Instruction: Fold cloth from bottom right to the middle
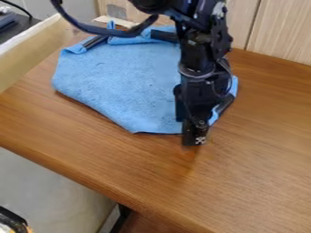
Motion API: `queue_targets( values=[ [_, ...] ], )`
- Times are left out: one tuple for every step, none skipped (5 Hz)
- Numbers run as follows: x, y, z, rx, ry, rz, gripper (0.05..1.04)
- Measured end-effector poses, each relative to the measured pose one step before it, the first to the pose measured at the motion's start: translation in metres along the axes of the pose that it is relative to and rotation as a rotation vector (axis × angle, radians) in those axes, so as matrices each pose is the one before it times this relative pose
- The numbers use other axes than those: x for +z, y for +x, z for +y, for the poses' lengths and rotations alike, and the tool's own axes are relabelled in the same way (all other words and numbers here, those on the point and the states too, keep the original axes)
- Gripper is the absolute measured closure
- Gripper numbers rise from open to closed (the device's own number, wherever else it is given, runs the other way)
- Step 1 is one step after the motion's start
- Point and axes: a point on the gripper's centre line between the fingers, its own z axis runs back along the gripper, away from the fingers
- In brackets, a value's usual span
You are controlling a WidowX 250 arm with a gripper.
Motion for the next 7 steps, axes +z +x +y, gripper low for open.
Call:
queue_targets(
  values=[
    [-0.00014,-0.00007,0.00133,0.0058,0.0089,0.0039,0.712],
    [0.00016,0.00029,-0.00159,-0.0073,-0.0065,-0.0018,0.925],
    [0.00136,0.00314,-0.00503,-0.0218,-0.0143,-0.007,1.021],
    [0.01312,0.00545,-0.00548,-0.0243,0.0099,-0.0262,1.03],
    [0.01635,0.00481,-0.00348,-0.0124,-0.02,-0.0449,1.03],
    [0.01886,0.00436,0.01523,0.017,0.0226,-0.0336,1.03],
    [0.01806,0.00221,0.02358,0.0481,0.0379,-0.0438,1.03]
  ],
)
